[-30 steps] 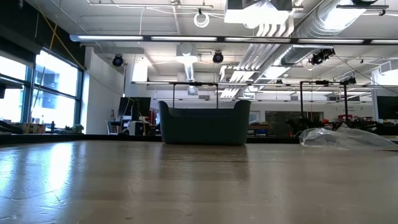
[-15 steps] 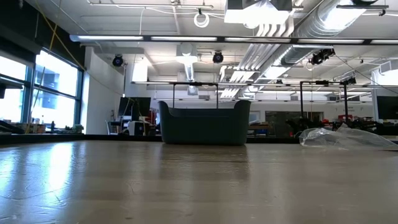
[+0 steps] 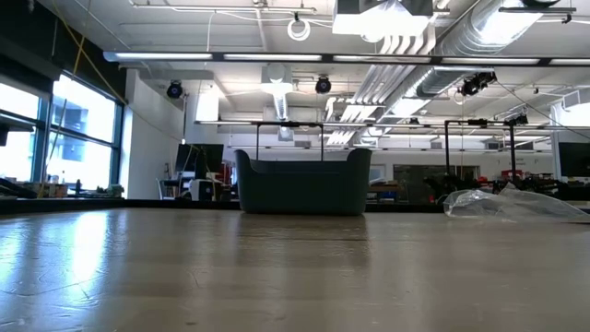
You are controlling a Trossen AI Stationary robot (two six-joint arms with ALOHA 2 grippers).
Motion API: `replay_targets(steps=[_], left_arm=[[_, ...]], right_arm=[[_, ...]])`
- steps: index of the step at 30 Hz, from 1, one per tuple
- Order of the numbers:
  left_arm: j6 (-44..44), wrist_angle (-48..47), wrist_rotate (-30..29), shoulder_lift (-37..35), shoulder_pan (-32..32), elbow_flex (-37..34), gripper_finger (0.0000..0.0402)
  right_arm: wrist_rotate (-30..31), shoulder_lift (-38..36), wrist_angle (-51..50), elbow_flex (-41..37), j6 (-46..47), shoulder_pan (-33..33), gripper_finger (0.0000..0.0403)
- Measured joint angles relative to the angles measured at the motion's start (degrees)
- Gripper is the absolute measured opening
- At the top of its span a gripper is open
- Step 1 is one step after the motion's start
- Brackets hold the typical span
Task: Roll bandage
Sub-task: Roll the green bandage
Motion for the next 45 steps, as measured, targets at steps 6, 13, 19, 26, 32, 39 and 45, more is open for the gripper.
replay_targets(steps=[6, 13, 19, 26, 32, 39, 45], left_arm=[[4.13, -1.21, -6.1, -0.61, 0.07, 0.0, 0.0008], [3.47, -12.46, -16.84, -2.27, 1.47, 0.02, 0.0008], [2.42, -14.07, -14.23, -0.48, 1.15, 0.04, 0.0008], [-0.93, -7.11, -11.68, 4.56, -1.58, 0.06, 0.0008], [-5.57, -4.44, -11.89, 8.69, -2.76, 0.07, 0.0008], [-8.75, -6.01, -13.26, 10.87, -2.74, 0.02, 0.0008], [-5.35, -5.74, -10.78, 10.84, -3.02, 0.02, 0.0008]], right_arm=[[-1.61, -1.54, 0.28, 0.02, 3.79, 3.41, 0.0004], [-9.28, -4.76, 9.85, 0.02, 7.56, 6.81, 0.0001], [-4.9, -5.55, 26.16, 0.02, 7.09, 5.08, 0.0001], [-5.67, -6.05, 32.78, 0.02, 11.86, -0.41, 0.0], [-8.81, -6.1, 26.8, 0.02, 18.32, -2.35, 0.0], [-9.05, -6.07, 18.67, 0.02, 20.07, -1.16, 0.0], [5.58, -7.59, 14.45, 0.02, 19.78, 1.1, 0.0]])
